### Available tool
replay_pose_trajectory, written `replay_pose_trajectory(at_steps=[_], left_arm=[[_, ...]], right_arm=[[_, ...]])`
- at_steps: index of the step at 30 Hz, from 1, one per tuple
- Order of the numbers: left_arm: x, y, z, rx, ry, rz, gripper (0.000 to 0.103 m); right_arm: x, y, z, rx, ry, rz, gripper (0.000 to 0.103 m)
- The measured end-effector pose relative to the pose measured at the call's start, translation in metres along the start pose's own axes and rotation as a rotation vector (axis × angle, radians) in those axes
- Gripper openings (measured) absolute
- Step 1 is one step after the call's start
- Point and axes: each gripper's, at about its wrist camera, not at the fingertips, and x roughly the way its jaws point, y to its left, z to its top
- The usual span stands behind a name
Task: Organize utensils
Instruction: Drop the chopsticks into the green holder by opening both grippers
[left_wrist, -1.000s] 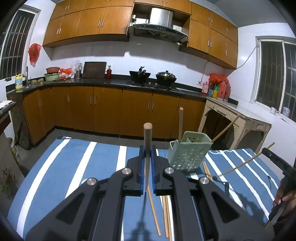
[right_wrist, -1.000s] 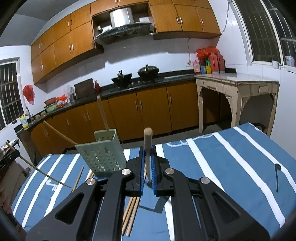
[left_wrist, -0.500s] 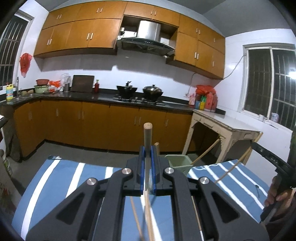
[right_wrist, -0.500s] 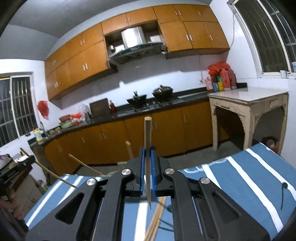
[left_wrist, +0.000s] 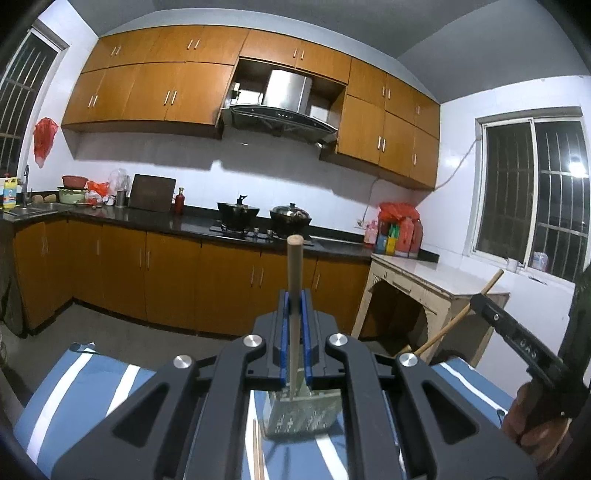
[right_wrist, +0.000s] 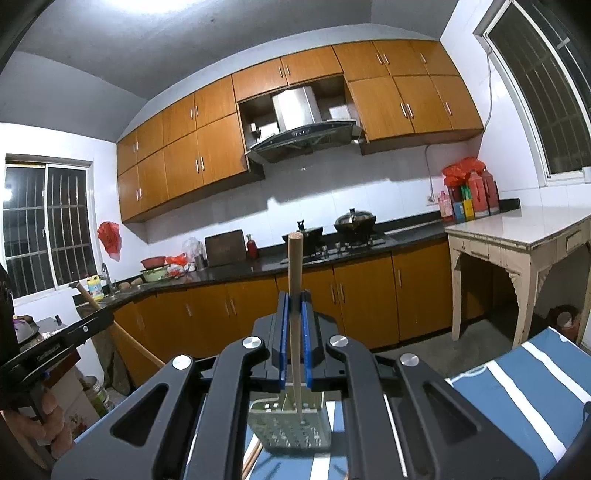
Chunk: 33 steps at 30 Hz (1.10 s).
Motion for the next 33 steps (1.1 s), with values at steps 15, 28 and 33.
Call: replay_pose_trajectory(at_steps=[15,28,33], left_arm=[[0.060,0.005,-0.020,-0.018,0.035,0.036,0.007],[0.089,0.023,-0.044,-0.042,0.143,0.049,0.012],[0.068,0.026,-0.039,-0.052,0.119,0.054,0.018]], right_arm=[[0.055,0.004,-0.029,-0.004,0.033,-0.013,0.007],[0.063,-0.002,-0.041,-0.005,0.113,-0.043,0.037],[0.044,-0.004,-0.035,-0.012,0.116,-0.051,0.037]])
